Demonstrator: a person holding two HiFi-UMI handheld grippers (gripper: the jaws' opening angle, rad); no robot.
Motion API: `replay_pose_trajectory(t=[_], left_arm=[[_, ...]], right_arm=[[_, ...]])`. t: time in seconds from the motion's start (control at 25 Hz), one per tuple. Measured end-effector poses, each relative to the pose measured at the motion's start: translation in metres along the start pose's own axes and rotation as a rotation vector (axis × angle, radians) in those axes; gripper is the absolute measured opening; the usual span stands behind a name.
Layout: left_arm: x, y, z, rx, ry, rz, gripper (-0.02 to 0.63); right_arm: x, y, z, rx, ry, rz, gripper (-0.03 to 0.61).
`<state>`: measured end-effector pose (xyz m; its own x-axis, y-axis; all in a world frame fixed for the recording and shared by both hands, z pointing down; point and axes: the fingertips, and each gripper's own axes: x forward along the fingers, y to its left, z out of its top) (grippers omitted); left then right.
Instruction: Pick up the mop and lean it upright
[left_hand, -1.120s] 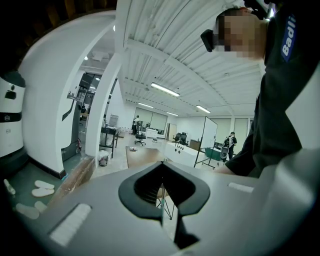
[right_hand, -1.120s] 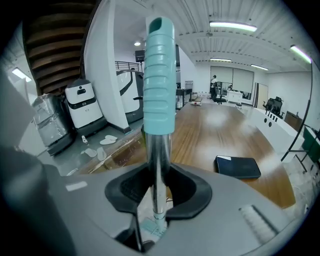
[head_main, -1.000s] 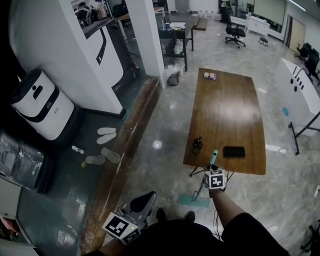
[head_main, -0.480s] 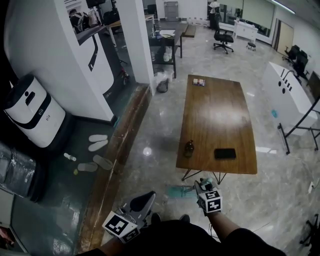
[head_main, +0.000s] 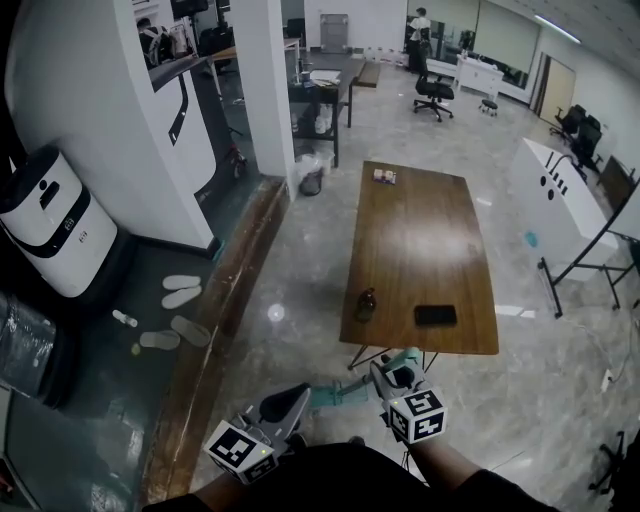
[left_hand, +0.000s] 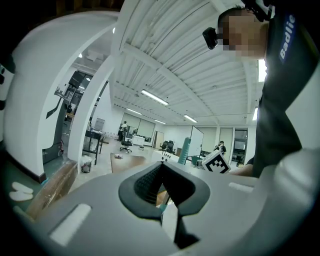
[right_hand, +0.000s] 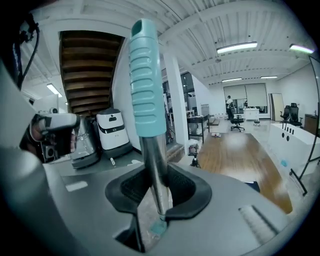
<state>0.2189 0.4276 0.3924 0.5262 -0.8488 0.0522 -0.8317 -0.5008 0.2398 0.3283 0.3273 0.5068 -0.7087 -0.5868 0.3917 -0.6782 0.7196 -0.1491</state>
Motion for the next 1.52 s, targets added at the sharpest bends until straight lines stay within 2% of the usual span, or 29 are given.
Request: replay_pose_trajectory(t=[0.12,0.32,0.56,0.76,0.92,1.24,1.36,1.52], left_arm=[[-0.004,0.004,-0.016,0.018,0.011,-0.002,0.018],[-0.006,0.006,-0.021,0.058,0.014,0.018,0.018],[-0.006,0.000,-0.009,0.071,0.032,0.050,0.018],[-0.008,0.001,-0.005,0.055,-0.006,0.075,0.018],[-0.016,0.009,-0.015,0.050,0.004,0.135,0.020],[-0.038,0.022,-0.006,0.061,0.002,0.306,0.020],[-0.050,0.035,-0.003,0.050,-0.010,0.360,0.020],[-0.062,0.063,0.005,0.047,-0.040,0.388,0.020]], right_arm=[[-0.005,0.021,0.013,-0.015,-0.017,0.035,0.101],[-0.017,0.058,0.029,-0.054,-0.054,0.120,0.100],[-0.022,0.084,0.038,-0.071,-0.071,0.212,0.098],[-0.021,0.099,0.039,-0.090,-0.062,0.293,0.098],[-0.018,0.111,0.041,-0.111,-0.061,0.366,0.098],[-0.001,0.128,0.059,-0.128,-0.109,0.492,0.098],[0.015,0.131,0.070,-0.132,-0.115,0.509,0.098],[0.038,0.135,0.086,-0.130,-0.113,0.500,0.097]])
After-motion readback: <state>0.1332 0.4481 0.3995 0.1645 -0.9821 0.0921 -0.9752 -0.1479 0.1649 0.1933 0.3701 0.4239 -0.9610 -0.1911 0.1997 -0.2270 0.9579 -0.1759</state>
